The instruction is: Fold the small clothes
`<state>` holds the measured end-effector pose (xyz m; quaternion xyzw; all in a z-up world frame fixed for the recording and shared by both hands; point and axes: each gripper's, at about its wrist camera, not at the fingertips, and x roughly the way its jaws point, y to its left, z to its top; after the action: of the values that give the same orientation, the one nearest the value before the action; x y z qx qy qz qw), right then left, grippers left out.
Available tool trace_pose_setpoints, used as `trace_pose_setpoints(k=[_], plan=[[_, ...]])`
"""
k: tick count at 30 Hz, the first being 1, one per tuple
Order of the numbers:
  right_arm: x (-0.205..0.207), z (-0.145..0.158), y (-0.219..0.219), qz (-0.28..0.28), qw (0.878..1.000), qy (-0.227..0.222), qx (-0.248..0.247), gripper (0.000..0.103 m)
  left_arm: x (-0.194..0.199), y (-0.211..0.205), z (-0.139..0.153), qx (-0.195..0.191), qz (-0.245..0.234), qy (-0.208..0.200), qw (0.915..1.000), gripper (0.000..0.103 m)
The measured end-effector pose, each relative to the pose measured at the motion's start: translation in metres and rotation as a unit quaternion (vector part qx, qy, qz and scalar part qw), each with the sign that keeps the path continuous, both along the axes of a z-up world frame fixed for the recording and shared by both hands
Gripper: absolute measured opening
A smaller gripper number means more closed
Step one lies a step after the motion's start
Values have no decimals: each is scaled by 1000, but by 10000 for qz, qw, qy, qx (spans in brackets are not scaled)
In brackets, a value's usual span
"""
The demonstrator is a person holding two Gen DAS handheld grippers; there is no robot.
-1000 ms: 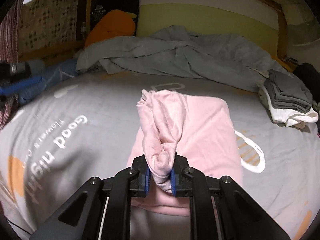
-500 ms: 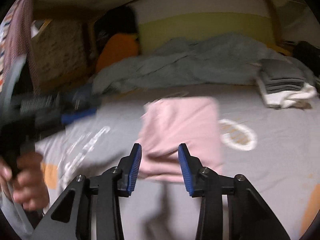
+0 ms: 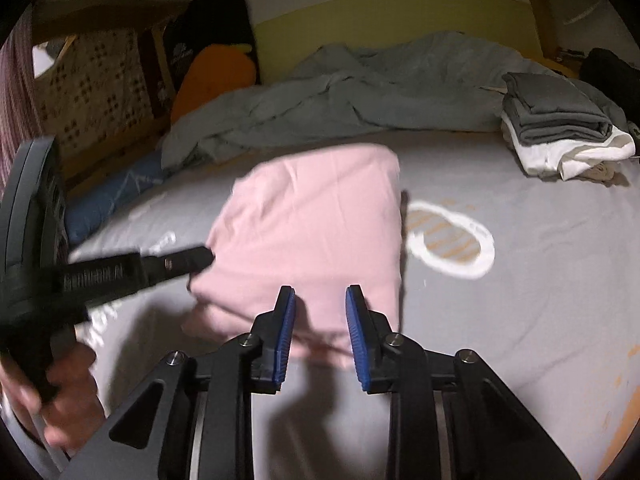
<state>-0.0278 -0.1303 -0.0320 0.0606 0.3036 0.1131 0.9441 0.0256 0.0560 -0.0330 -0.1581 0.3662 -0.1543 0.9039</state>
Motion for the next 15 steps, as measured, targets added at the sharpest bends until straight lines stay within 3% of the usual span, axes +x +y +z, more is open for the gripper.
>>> trace_pose_setpoints(k=[6, 10, 14, 15], plan=[[-10, 6, -6, 67, 9999, -63, 102, 28, -8, -5, 0, 663, 346, -110, 9971, 0], [-8, 31, -13, 39, 9987, -398, 308, 28, -9, 21, 25, -498, 202, -395, 9978, 0], [12, 35, -10, 68, 9988, -335, 338, 28, 7, 13, 60, -472, -140, -809, 9955, 0], [17, 32, -8, 109, 9990, -240, 368, 28, 14, 7, 64, -444, -304, -830, 9951, 5]])
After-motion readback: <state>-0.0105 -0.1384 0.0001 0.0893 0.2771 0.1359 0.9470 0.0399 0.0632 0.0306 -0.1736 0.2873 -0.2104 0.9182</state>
